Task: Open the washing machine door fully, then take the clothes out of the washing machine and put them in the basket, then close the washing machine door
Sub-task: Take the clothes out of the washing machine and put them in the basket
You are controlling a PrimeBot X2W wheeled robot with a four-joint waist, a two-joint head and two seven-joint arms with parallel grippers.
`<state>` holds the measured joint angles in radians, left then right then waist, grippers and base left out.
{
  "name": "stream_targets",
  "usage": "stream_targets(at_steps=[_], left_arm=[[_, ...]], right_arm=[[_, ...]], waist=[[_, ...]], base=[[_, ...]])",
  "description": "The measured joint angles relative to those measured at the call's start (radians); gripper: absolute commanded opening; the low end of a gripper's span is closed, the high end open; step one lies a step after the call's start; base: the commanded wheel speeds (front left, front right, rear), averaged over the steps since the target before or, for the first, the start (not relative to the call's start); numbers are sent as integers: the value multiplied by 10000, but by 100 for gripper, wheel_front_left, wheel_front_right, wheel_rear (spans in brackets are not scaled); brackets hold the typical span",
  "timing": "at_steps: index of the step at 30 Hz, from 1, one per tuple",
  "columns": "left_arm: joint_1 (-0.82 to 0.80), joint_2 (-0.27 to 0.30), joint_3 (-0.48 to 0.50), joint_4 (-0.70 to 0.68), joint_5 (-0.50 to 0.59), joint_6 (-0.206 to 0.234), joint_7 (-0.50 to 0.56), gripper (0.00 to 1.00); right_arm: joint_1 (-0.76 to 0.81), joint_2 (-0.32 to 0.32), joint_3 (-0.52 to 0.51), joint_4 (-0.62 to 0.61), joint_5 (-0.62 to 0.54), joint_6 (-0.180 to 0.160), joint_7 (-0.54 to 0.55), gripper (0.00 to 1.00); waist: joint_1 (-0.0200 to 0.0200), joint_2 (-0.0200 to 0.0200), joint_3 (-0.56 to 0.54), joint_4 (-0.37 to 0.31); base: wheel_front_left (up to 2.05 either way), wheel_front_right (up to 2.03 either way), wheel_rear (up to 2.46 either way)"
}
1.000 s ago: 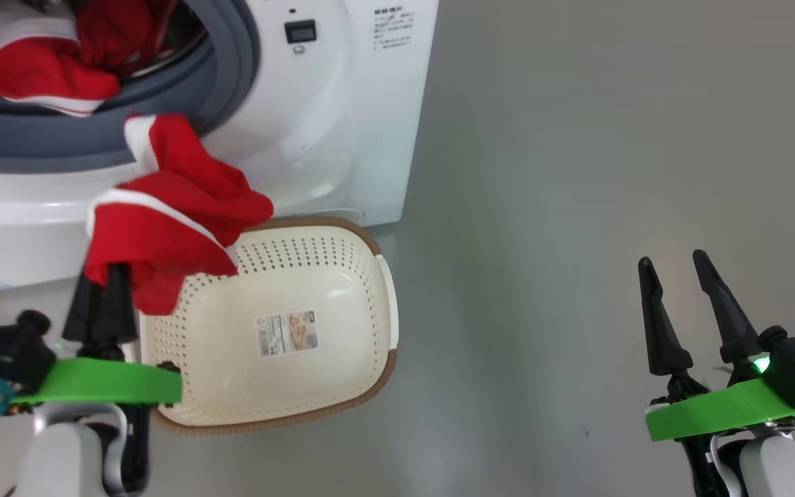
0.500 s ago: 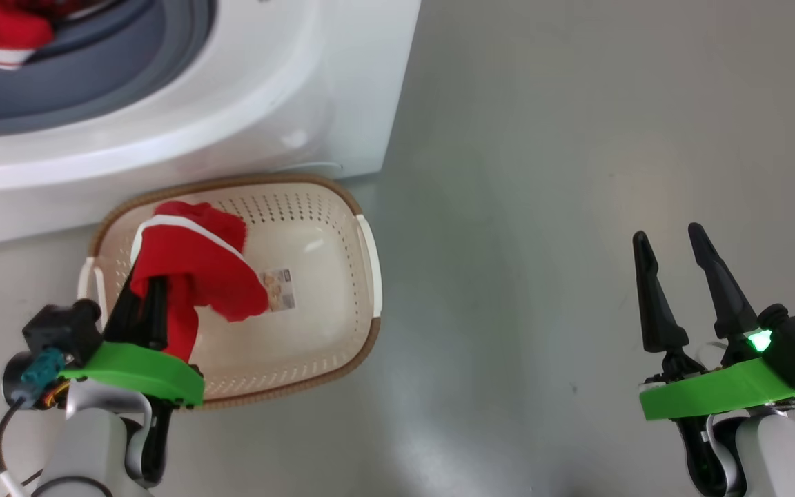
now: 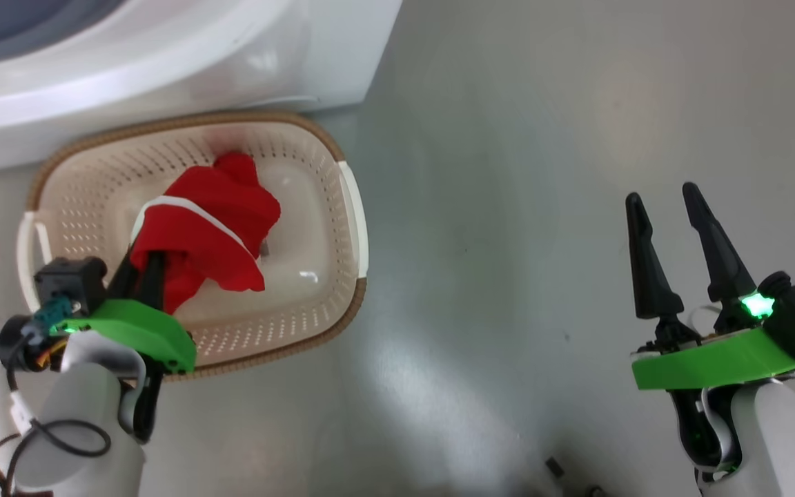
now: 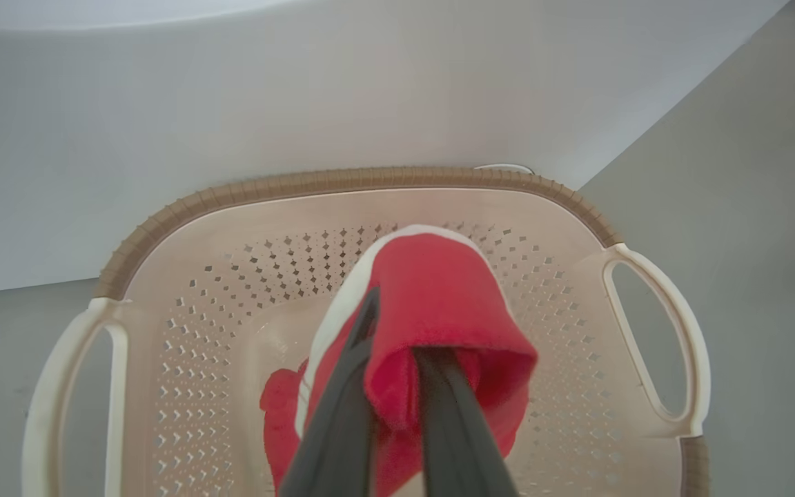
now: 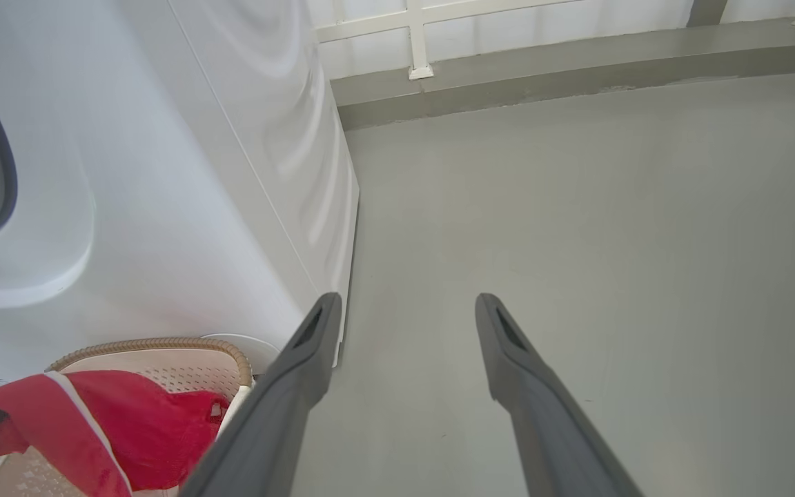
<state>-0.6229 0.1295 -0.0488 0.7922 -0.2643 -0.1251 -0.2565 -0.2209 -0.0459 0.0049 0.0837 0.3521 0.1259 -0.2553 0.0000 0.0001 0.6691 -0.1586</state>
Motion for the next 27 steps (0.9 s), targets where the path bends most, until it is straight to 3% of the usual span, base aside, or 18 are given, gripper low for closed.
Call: stream_targets(at_steps=[11, 19, 21, 22, 23, 25, 27], left_arm=[[-1146, 247, -414, 1561, -63, 0, 0, 2], [-1747, 316, -585, 1912, -174, 0, 0, 0], [-1758, 314, -604, 1923, -198, 0, 0, 26], [-1758, 311, -619, 1941, -209, 0, 0, 26], [-1758, 303, -629, 1948, -228, 0, 0, 46], [-1756, 268, -629, 1948, -303, 0, 0, 100], [-1750, 215, -625, 1952, -408, 0, 0, 100]], right_arm=[[-326, 0, 33, -234, 2, 0, 0, 100], [-515, 0, 25, -309, 0, 0, 0, 100], [-527, 0, 21, -305, 0, 0, 0, 100], [-542, 0, 21, -299, 0, 0, 0, 100], [-542, 0, 21, -293, 0, 0, -2, 100], [-542, 0, 21, -255, 0, 0, 0, 100], [-542, 0, 23, -234, -2, 0, 0, 100]], waist=[[0, 0, 1127, -123], [0, 0, 1547, -119], [0, 0, 1523, -110], [0, 0, 1503, -105], [0, 0, 1479, -98], [0, 0, 1410, -82], [0, 0, 1311, -66]], base=[[0, 0, 0], [0, 0, 0], [0, 0, 0], [0, 0, 0], [0, 0, 0], [0, 0, 0], [0, 0, 0]])
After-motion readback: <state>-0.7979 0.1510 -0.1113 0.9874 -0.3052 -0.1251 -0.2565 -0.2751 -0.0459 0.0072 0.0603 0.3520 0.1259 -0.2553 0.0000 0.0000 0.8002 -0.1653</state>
